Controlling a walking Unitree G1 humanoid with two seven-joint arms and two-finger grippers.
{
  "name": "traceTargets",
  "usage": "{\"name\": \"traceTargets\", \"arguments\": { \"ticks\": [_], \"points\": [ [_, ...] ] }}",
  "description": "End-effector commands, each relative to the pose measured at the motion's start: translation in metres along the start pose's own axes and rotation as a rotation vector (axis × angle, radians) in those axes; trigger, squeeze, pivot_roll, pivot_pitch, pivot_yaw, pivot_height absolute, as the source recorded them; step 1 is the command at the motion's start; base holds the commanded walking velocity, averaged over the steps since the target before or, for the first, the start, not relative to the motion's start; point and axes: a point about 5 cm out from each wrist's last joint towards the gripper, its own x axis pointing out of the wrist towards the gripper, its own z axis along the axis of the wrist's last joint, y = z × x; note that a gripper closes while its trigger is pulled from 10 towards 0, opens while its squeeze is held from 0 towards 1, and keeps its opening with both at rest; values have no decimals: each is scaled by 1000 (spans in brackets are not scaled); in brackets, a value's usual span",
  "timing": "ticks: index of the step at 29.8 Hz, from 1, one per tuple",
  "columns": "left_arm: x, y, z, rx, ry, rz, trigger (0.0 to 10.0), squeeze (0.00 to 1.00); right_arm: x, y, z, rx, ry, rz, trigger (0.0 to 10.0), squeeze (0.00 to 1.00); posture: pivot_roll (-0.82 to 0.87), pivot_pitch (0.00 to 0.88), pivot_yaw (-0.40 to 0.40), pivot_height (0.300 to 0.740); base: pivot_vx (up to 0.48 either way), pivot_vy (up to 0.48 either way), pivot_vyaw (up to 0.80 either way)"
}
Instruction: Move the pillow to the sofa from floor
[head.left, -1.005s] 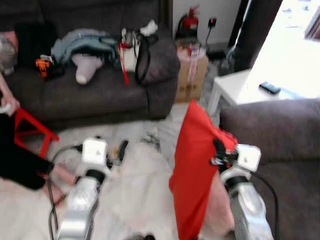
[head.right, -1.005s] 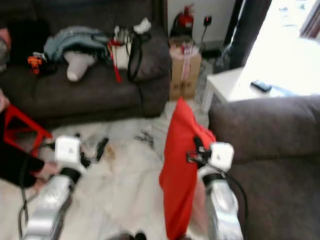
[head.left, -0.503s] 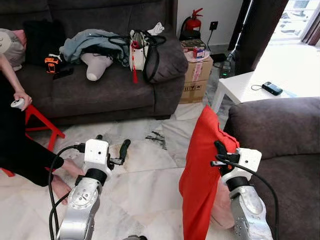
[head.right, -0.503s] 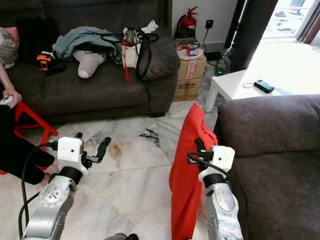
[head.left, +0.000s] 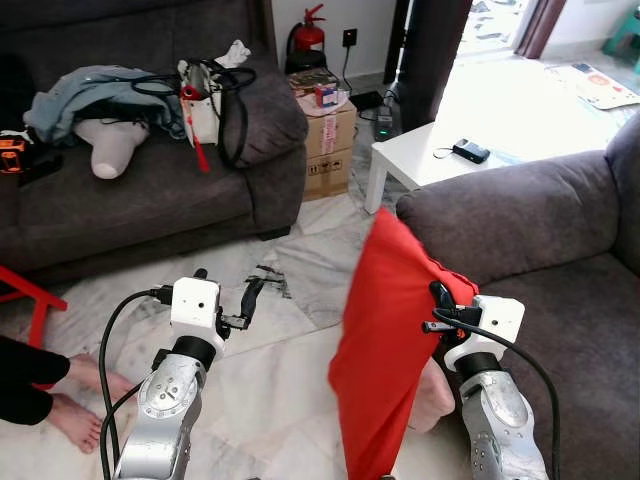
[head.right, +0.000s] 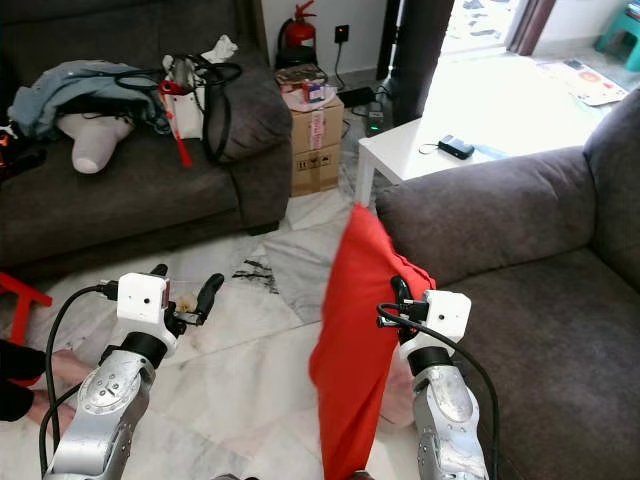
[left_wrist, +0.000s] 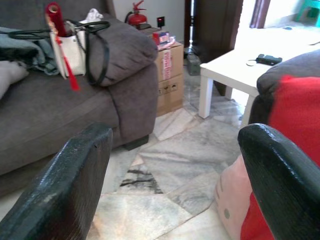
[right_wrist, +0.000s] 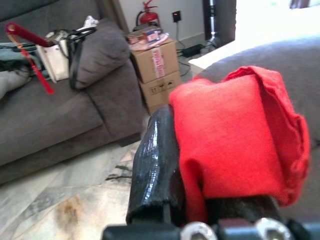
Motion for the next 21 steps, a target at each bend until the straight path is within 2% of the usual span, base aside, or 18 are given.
{"name": "traceTargets", "arguments": {
  "ticks": [1,9,14,21],
  "points": [
    [-1,3,-3,4,5,2,10000,0,10,0,24,-9,-119,10,10000,0,-2,98,9,740,0,0,-800],
    [-1,3,-2,6,-1,3,10000,0,10,0,25,-15,-121,9,10000,0,0,106,10,740,0,0,-800],
    [-2,2,-3,-11,11,11,10000,0,10,1,26,-15,-137,11,10000,0,1,106,7,740,0,0,0],
    [-2,2,-3,-13,8,10,10000,0,11,-1,27,-16,-137,8,10000,0,0,100,5,740,0,359,0]
  ]
}}
